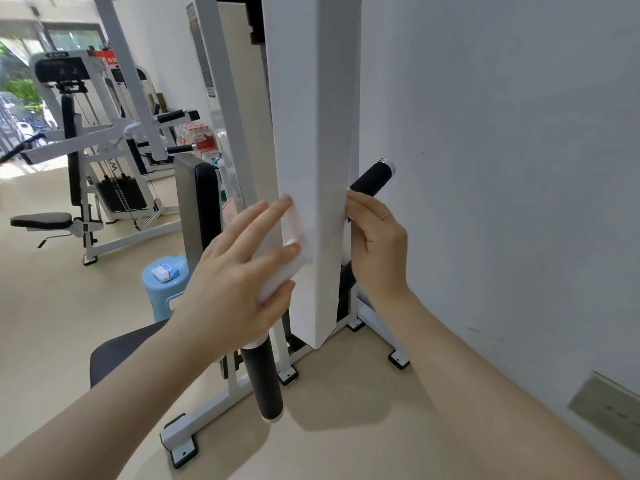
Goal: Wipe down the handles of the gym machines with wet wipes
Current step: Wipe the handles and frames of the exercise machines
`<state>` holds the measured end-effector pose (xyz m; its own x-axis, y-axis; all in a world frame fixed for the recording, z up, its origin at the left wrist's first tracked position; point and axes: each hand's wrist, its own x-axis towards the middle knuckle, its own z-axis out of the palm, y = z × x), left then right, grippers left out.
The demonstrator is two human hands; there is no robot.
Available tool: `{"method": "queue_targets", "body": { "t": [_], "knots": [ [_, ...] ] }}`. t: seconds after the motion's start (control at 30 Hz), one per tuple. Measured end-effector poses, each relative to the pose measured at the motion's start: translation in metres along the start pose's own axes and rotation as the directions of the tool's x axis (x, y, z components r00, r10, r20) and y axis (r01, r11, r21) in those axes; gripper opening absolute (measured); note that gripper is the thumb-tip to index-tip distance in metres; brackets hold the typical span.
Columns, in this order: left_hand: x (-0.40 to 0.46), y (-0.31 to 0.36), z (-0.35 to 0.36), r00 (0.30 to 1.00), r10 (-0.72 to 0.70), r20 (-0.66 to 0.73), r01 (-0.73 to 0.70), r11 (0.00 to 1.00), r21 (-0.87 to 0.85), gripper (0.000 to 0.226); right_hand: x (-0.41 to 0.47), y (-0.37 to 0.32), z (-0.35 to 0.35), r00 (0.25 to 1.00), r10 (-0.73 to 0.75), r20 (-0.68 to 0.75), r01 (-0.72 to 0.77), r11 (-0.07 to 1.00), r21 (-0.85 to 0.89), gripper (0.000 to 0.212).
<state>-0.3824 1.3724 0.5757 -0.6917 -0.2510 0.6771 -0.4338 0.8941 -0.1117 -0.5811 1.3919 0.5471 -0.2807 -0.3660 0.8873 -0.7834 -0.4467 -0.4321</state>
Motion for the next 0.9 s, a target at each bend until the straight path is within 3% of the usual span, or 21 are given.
{"method": "queue_targets", "body": {
  "t": [0.07, 0.17, 0.3, 0.43, 0.63, 0.73, 0.83, 0.9],
  "knots": [
    [0.000, 0.002, -0.001, 1.000, -0.004, 0.010, 0.004, 1.000, -0.022, 0.030, 0.010, 0.018, 0.000, 0.997, -0.072, -0.006, 0.070, 0.989, -0.134, 0.037],
    [0.001, 0.003, 0.000, 1.000, 0.005, 0.015, -0.004, 0.999, -0.033, 0.028, 0.029, 0.028, -0.002, 0.991, -0.034, -0.131, 0.002, 0.972, -0.234, 0.040],
    [-0.001, 0.002, 0.000, 1.000, -0.009, 0.013, 0.009, 0.998, -0.058, 0.028, 0.025, 0.033, 0.004, 0.987, -0.157, -0.046, 0.137, 0.947, -0.289, 0.037],
    [0.001, 0.000, 0.001, 1.000, -0.006, 0.019, 0.007, 0.998, -0.070, 0.029, 0.045, 0.038, -0.003, 0.976, 0.147, -0.163, -0.180, 0.959, -0.217, 0.046],
    [-0.001, 0.002, 0.004, 0.999, -0.039, -0.004, 0.038, 0.987, -0.154, 0.031, 0.036, 0.023, 0.003, 0.924, 0.312, -0.222, -0.338, 0.937, -0.090, 0.049],
    [0.000, 0.003, 0.007, 0.999, -0.037, -0.020, 0.032, 0.978, -0.208, 0.031, 0.034, 0.012, 0.001, 0.824, 0.511, -0.243, -0.519, 0.854, 0.038, 0.041],
    [0.000, 0.005, 0.009, 0.999, -0.034, -0.028, 0.026, 0.971, -0.240, 0.032, 0.029, 0.008, -0.003, 0.629, 0.755, -0.184, -0.695, 0.652, 0.303, 0.027],
    [-0.001, 0.005, 0.009, 0.999, -0.042, -0.028, 0.034, 0.966, -0.255, 0.034, 0.025, 0.000, -0.009, 0.553, 0.829, -0.082, -0.719, 0.525, 0.456, 0.022]
  ]
}}
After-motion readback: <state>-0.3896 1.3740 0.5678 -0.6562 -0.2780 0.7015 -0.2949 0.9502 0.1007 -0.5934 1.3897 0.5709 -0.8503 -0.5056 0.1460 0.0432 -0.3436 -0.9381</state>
